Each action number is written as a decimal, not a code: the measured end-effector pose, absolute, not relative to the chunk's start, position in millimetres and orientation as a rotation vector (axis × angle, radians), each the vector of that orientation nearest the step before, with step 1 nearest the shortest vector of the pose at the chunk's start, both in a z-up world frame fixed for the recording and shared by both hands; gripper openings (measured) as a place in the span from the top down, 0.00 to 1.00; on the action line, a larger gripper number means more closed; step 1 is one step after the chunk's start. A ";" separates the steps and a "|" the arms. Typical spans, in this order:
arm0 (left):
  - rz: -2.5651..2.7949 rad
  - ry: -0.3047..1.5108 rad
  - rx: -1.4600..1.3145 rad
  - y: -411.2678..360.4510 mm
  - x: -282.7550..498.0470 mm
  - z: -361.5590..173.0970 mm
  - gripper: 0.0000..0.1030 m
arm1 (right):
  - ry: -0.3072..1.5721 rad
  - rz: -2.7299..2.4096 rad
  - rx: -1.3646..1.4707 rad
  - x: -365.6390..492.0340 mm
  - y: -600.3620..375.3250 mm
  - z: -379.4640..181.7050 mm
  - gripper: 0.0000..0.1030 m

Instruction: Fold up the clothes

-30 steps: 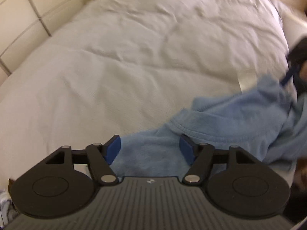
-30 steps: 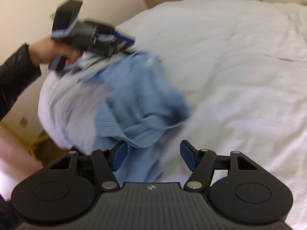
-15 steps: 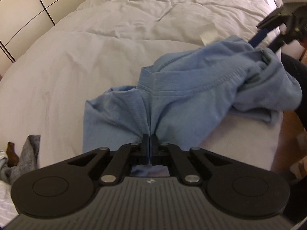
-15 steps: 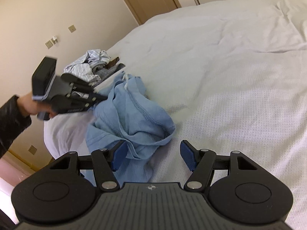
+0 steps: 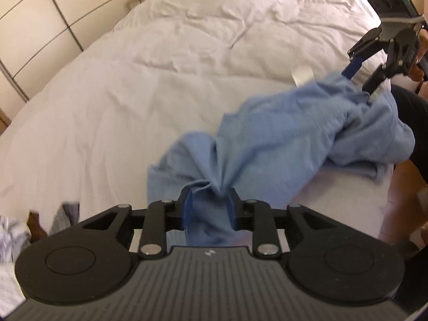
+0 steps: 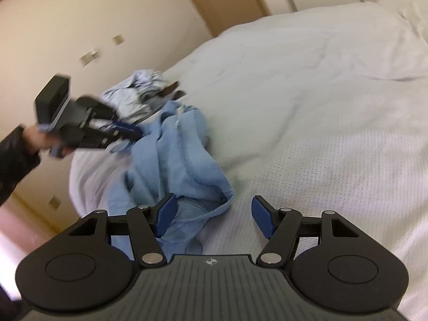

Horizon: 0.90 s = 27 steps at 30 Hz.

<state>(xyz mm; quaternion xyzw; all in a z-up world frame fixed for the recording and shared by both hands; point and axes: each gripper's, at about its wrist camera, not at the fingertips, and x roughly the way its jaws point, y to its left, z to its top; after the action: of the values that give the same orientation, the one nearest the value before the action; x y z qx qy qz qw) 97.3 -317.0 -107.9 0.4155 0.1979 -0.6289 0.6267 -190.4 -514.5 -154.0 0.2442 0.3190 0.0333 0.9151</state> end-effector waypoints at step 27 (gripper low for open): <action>-1.539 0.427 0.938 -340.9 93.9 -88.2 1.00 | 0.600 0.088 0.254 -185.1 -484.9 -137.7 0.98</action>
<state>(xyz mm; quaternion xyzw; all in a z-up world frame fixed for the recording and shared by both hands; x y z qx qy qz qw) 93.9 -340.9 -88.2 0.4049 0.1843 -0.6642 0.6008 -185.1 -484.9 -137.7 0.1249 0.2948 0.0432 0.9464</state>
